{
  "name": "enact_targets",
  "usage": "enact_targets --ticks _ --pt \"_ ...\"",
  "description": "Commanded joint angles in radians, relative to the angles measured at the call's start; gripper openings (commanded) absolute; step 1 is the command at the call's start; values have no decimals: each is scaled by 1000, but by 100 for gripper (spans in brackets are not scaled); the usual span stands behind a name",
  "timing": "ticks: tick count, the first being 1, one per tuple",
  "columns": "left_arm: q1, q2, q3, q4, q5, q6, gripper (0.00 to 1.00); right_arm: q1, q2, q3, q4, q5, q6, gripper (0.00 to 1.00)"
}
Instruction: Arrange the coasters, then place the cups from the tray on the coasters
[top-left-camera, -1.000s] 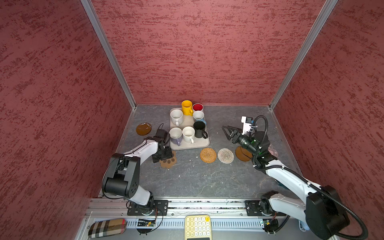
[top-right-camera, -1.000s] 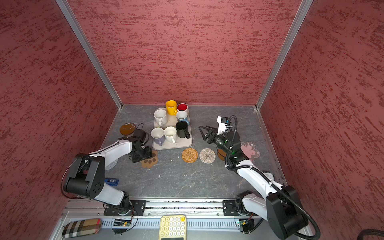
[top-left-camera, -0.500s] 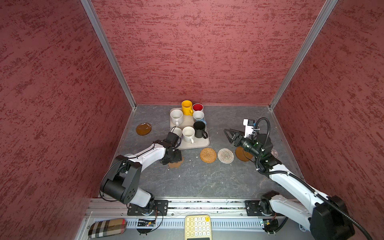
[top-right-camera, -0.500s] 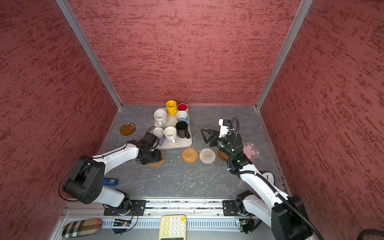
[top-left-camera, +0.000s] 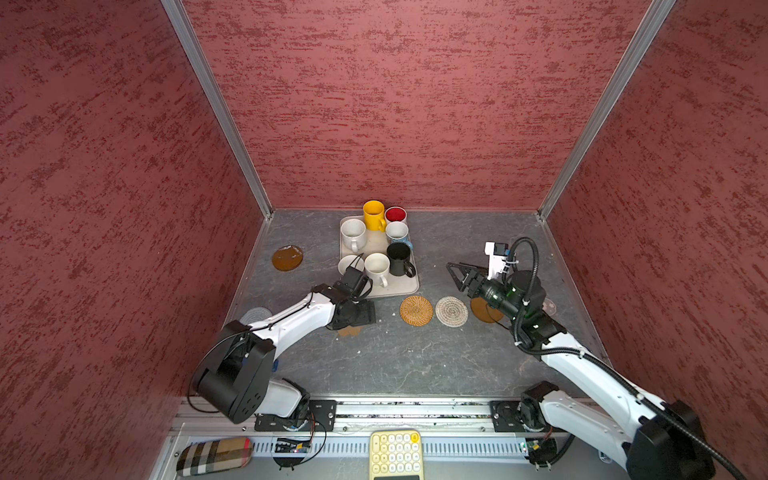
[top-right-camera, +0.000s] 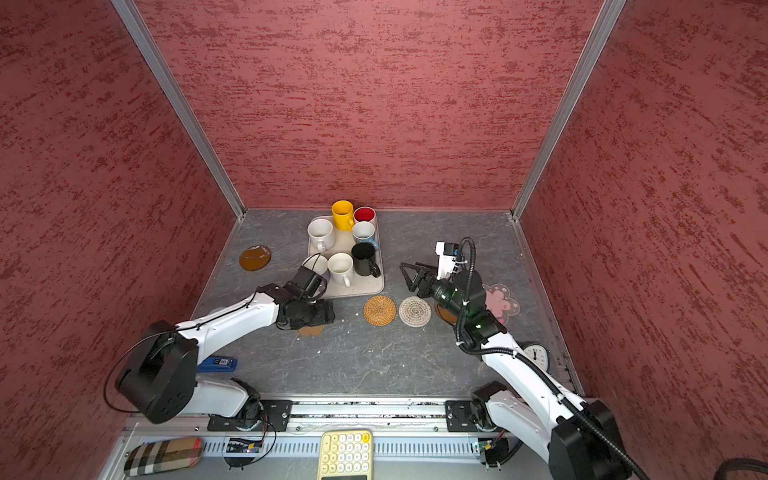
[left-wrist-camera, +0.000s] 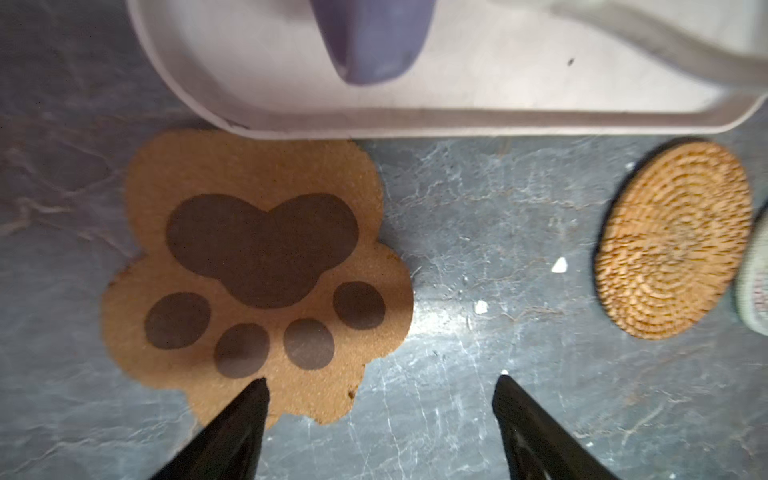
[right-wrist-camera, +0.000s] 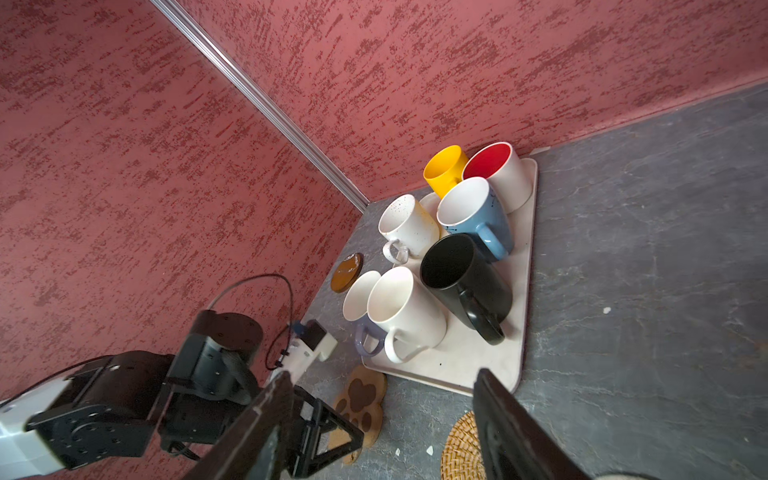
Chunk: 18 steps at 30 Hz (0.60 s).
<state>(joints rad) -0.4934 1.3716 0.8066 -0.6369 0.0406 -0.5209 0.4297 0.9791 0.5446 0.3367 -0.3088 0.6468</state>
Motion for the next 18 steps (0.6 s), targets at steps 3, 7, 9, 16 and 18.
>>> enact_targets --ticks 3,7,9,16,18 --pt "105 -110 -21 11 46 97 94 20 -16 -11 -24 30 -15 70" --pt "199 -111 -41 25 61 143 96 25 -25 -6 -48 36 -26 71" --pt "233 -99 -48 30 58 153 96 27 -29 -1 -60 39 -34 71" --pt "283 -24 -47 73 54 144 95 29 -20 11 -78 38 -48 71" --pt "286 -9 -41 89 55 140 95 30 -17 13 -85 37 -52 71"
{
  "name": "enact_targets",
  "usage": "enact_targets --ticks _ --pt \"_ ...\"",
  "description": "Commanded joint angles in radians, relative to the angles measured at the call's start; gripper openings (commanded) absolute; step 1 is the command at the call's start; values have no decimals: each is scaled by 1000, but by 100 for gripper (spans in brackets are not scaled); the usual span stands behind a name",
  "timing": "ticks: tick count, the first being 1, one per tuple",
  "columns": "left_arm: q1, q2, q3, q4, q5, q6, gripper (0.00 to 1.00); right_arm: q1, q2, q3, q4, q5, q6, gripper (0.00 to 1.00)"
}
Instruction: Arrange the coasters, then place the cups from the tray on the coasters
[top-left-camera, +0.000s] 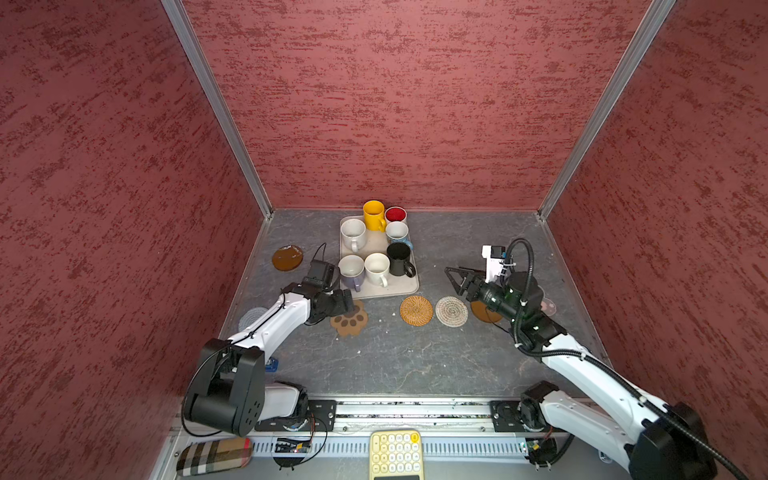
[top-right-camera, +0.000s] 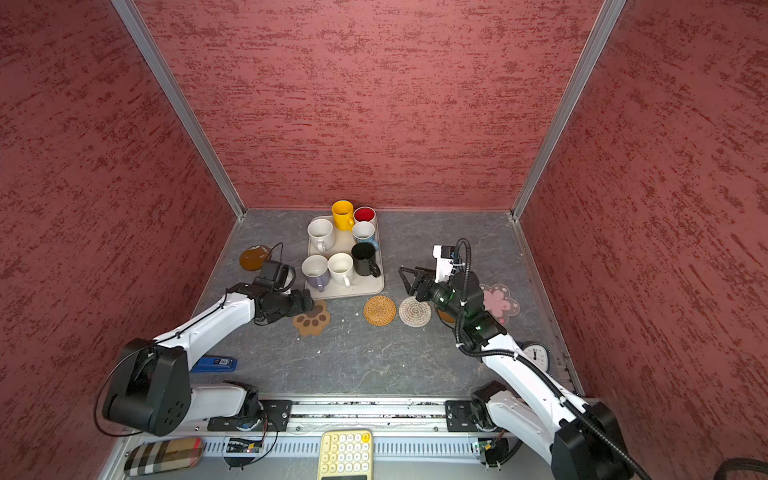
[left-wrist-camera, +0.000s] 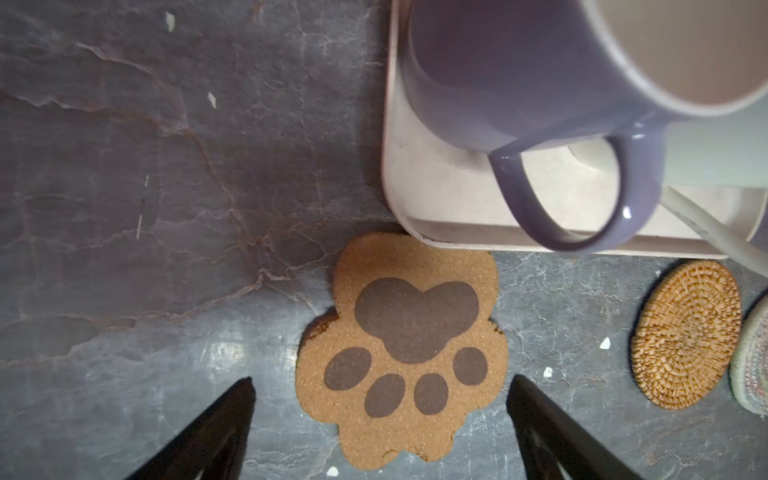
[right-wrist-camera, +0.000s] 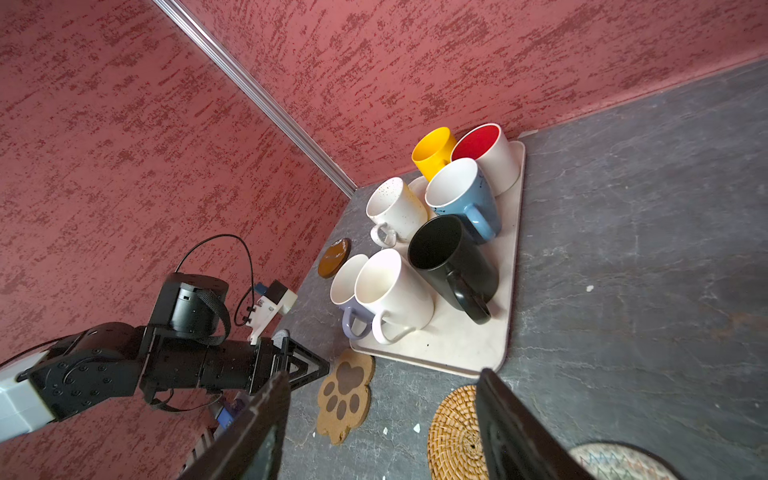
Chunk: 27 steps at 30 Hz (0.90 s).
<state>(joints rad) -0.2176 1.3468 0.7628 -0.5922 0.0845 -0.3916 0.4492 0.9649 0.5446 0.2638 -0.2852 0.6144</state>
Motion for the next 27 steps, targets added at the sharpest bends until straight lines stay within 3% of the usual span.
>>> enact_targets --ticks 1,27 --pt "10 30 11 47 10 11 94 11 -3 14 -16 14 -21 71" --pt "-68 259 29 181 64 -1 80 11 13 11 -30 24 -28 71"
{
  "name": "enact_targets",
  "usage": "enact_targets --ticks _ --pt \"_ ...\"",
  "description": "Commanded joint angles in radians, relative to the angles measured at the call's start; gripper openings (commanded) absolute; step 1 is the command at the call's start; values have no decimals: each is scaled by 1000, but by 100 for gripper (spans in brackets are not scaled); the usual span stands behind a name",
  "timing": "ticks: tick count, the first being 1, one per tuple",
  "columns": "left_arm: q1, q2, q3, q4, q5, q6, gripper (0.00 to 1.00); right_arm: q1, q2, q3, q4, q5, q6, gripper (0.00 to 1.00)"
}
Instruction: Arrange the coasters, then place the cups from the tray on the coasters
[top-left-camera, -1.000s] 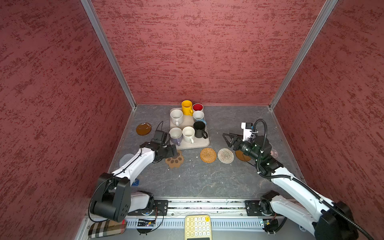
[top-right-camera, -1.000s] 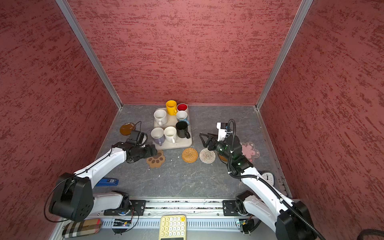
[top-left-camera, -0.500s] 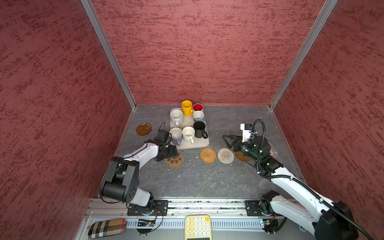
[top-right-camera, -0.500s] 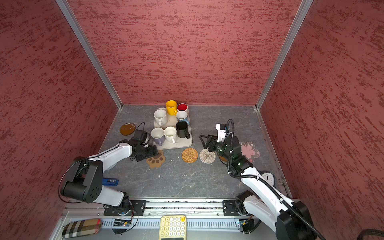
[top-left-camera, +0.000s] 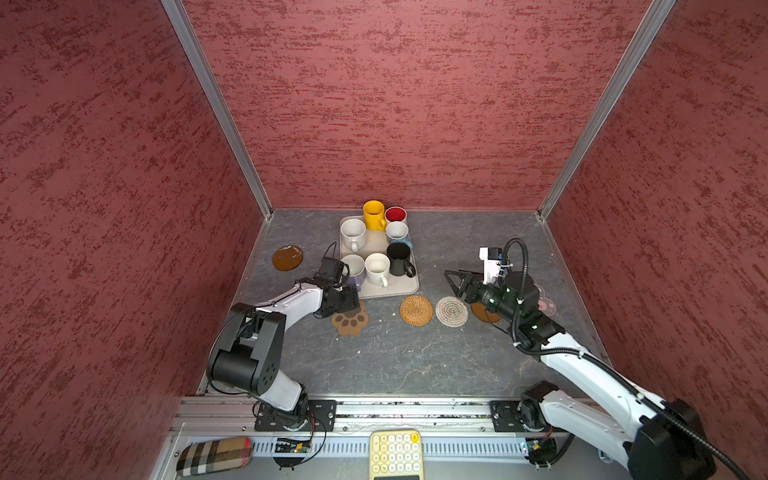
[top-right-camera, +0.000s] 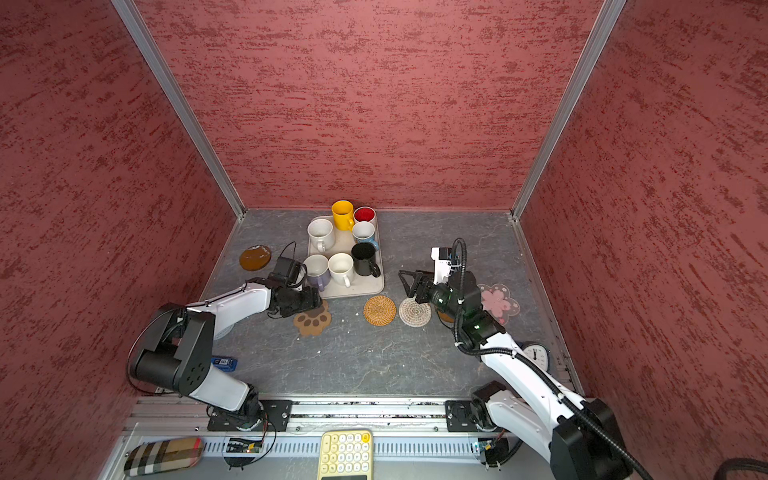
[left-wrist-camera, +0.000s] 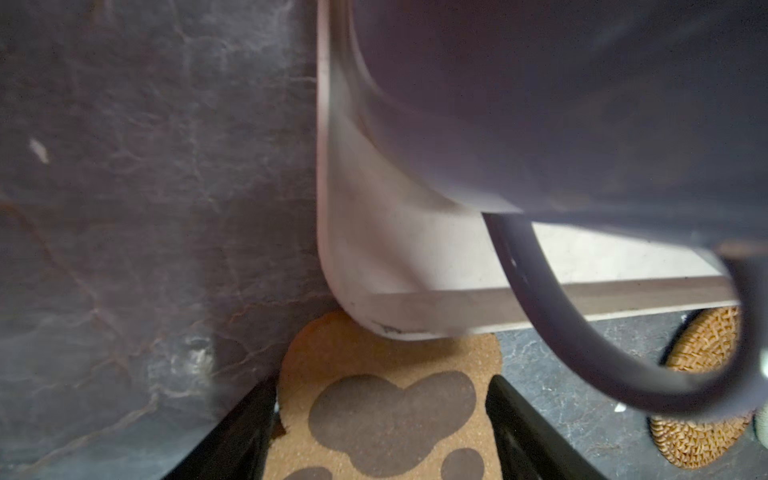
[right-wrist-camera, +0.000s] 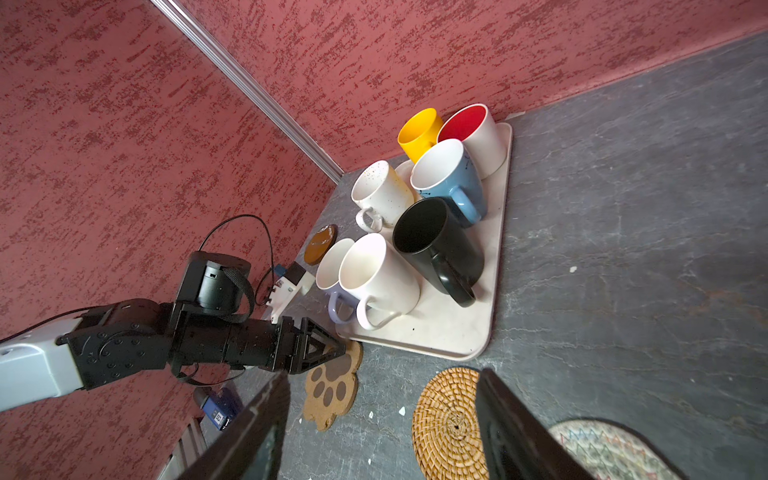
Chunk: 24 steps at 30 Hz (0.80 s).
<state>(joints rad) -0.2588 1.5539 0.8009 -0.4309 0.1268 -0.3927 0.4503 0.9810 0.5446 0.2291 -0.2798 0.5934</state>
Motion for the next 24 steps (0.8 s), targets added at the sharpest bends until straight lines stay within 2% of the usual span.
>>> enact_targets --ticks 1,10,19,24 --pt "-34 56 -7 21 22 -2 80 10 -4 11 4 19 -6 71" --pt "-110 51 -25 44 22 -53 78 16 -14 11 -8 25 -1 71" --pt "-175 -36 -62 35 -14 -109 76 30 -14 17 -14 33 0 71" --pt "-174 -160 -69 -22 -58 -133 84 43 -16 18 -20 43 -1 71"
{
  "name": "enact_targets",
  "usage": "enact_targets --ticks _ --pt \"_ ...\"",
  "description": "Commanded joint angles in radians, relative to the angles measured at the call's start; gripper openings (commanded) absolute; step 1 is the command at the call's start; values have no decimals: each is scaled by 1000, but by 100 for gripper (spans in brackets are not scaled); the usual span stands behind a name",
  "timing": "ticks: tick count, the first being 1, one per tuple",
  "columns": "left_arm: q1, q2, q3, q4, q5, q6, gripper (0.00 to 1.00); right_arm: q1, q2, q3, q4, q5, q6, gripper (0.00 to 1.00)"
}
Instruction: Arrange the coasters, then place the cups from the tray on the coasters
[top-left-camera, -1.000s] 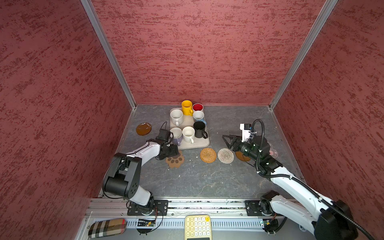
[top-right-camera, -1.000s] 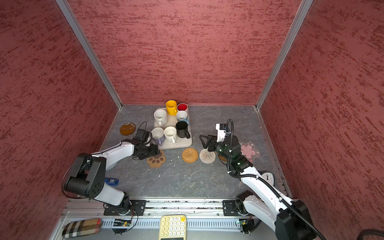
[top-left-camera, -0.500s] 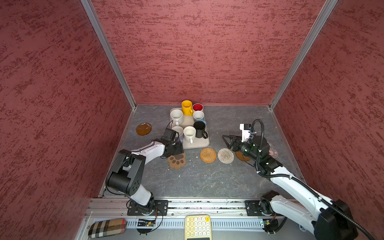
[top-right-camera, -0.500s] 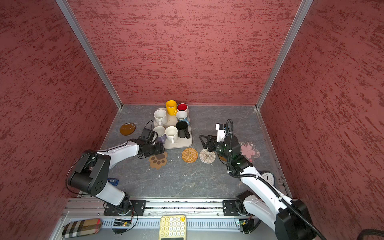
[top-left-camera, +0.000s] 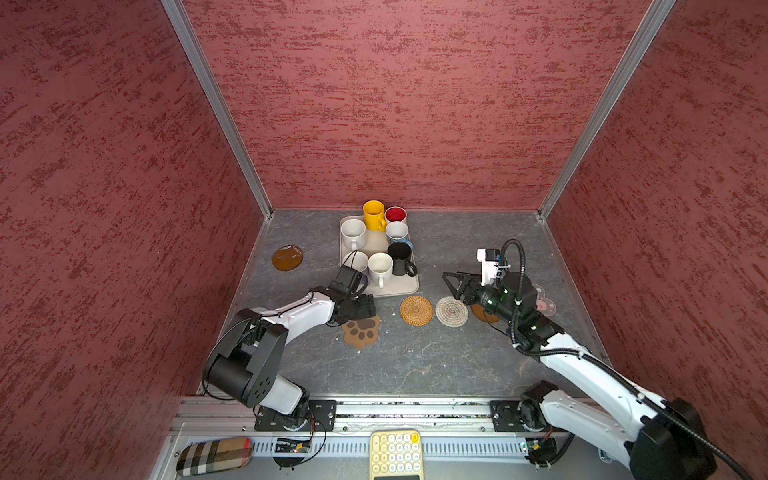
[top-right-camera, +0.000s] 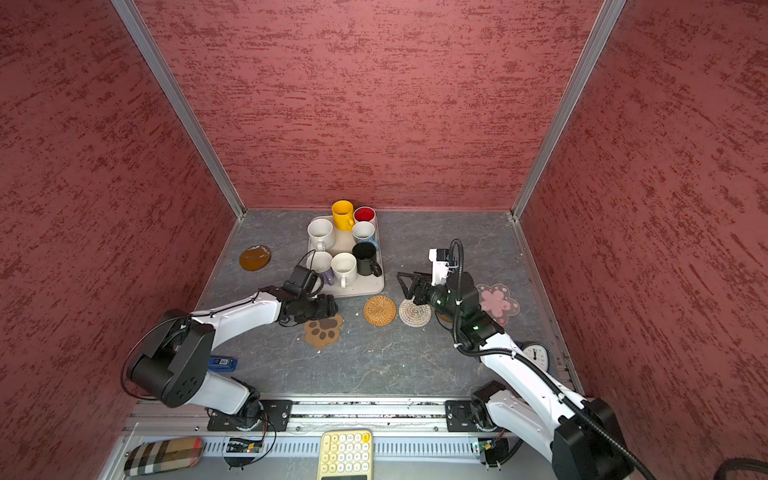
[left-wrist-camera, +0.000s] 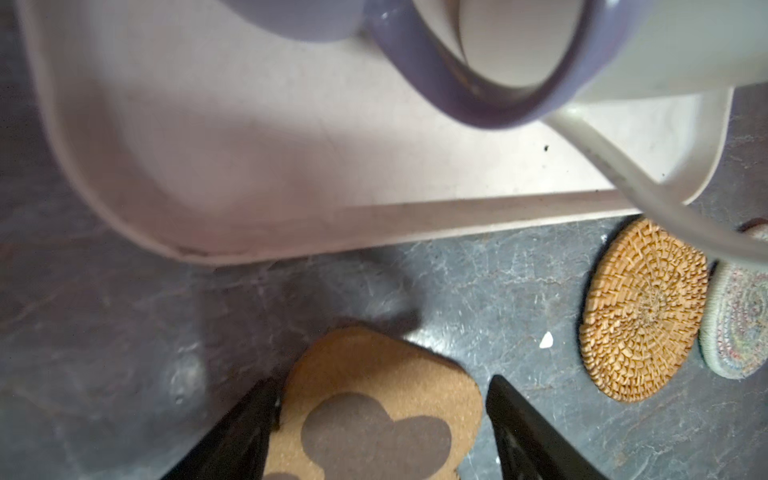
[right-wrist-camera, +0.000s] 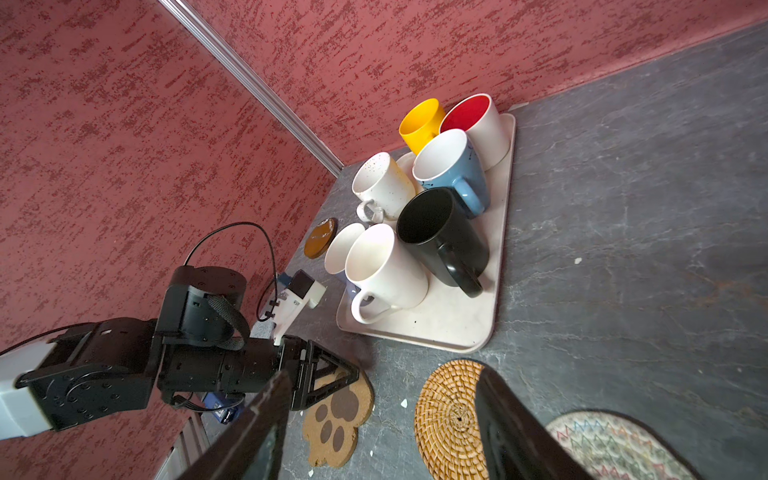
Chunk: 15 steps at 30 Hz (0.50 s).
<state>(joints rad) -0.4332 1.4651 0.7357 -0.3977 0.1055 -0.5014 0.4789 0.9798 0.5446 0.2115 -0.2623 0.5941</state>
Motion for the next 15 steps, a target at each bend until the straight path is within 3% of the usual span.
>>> enact_targets --ticks 1,7,15 --pt "1 -103 -9 -72 -49 -32 86 16 -15 18 -6 27 -3 71" --pt "2 -283 -90 -134 -112 -138 90 33 -15 25 -14 39 -8 71" --pt "-24 -424 -221 -180 -168 -320 85 56 5 36 -11 48 -11 71"
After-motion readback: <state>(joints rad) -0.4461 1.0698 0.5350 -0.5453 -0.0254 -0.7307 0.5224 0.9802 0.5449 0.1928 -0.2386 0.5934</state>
